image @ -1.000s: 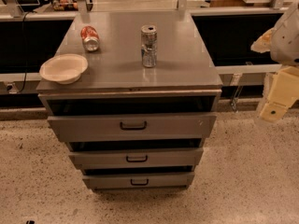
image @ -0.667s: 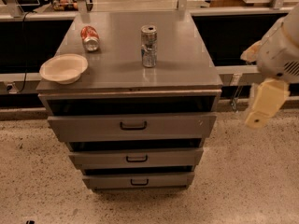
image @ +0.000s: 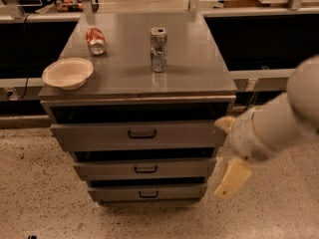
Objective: Open bottom drawer
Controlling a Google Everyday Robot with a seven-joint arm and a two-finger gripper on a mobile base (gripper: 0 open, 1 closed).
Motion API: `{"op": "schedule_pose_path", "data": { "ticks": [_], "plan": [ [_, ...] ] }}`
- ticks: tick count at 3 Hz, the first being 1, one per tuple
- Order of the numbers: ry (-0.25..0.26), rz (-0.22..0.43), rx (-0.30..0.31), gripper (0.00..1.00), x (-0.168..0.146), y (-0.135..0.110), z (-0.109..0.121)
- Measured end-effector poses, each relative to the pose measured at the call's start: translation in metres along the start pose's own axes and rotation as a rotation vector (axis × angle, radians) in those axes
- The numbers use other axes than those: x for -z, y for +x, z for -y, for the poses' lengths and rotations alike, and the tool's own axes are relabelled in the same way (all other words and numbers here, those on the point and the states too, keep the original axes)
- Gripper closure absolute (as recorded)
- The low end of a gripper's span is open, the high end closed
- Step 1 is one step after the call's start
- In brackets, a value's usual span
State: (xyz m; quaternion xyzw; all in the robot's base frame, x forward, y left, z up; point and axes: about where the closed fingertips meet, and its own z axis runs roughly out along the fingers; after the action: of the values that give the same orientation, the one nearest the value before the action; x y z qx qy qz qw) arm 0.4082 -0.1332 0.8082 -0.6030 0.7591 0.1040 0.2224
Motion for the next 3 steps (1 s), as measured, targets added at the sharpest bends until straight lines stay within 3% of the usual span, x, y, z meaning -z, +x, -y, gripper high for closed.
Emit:
{"op": "schedule_pose_path", "data": {
  "ticks": [1, 2, 3],
  "plan": [
    [0.002, 0.059, -0.020, 0.00, -0.017, 0.012, -0.019],
    [-0.086, -0.017, 0.008, 0.00, -0.041, 0.015, -0.020],
    [-0.236, -0.029, 0.067, 0.00, -0.114, 0.033, -0.045]
  ]
}}
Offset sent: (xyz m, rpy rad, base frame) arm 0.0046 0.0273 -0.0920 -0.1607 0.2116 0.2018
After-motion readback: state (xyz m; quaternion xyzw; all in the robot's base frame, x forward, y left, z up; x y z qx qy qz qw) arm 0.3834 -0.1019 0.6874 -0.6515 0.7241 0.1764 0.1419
